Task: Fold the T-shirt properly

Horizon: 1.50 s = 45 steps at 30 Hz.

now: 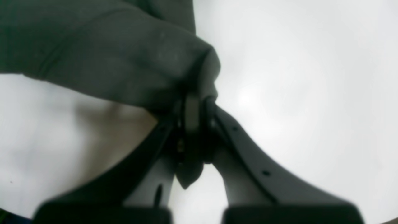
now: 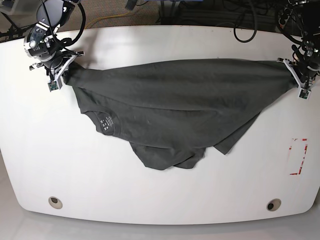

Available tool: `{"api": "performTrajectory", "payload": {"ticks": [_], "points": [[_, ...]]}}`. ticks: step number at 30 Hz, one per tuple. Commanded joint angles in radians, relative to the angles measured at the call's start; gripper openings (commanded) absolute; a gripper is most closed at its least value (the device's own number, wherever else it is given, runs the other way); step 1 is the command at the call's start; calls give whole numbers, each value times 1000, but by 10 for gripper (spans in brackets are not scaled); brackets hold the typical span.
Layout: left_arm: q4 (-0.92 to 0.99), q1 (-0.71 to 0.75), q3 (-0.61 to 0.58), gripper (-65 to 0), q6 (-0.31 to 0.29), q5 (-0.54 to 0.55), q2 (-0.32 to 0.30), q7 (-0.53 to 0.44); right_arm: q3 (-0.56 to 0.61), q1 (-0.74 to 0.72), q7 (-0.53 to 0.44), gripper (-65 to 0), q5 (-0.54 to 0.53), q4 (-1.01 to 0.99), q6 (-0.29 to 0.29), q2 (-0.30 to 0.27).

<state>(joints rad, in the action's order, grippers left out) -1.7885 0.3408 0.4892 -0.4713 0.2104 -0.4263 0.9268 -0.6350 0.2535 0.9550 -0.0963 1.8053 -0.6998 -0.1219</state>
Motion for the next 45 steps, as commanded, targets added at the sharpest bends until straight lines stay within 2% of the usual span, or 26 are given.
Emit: {"api": "performTrajectory", "payload": {"ticks": [1,5,7,9,10,14,17,19,21,27,37,39,45], "points": [[5,-4,27,-644,-30,-2,-23,-15,-6,14,-12,-650,-4,15,2,-14],[16,-4,49,-644,-80,-2,-23,-15,-6,28,-12,-574,-6,12,2,-14],[16,-4,47,-644,-97,-2,-23,-15,-12,28,-14,-501,-6,12,2,-6],[14,-4,47,-644,-99,-2,-23,-15,-12,30,-14,-442,-6,15,2,0],[14,-4,45,-644,-103,-2,-23,-15,-21,30,-14,-382,-6,20,2,3],[14,-6,45,-644,-103,-2,-23,-15,-59,22,-14,-257,-6,72,2,20],[14,-6,45,-644,-105,-2,-19,-15,-65,8,-12,-179,-6,126,2,21],[14,-4,44,-643,-105,-2,-18,-15,-69,-7,-3,-151,-6,144,2,23],[14,-4,44,-643,-105,-2,-18,-15,-69,-43,20,-128,-6,146,2,23],[14,-4,44,-643,-105,-2,-15,-15,-49,-181,54,-120,-6,80,2,21],[8,-9,44,-643,-103,-2,5,-15,100,-458,60,-125,3,-246,2,14],[8,-10,44,-643,-100,-2,5,-15,140,-518,57,-125,3,-327,2,-2],[8,-10,44,-643,-100,-4,7,-15,244,-675,-67,-125,5,-609,2,-9]]}}
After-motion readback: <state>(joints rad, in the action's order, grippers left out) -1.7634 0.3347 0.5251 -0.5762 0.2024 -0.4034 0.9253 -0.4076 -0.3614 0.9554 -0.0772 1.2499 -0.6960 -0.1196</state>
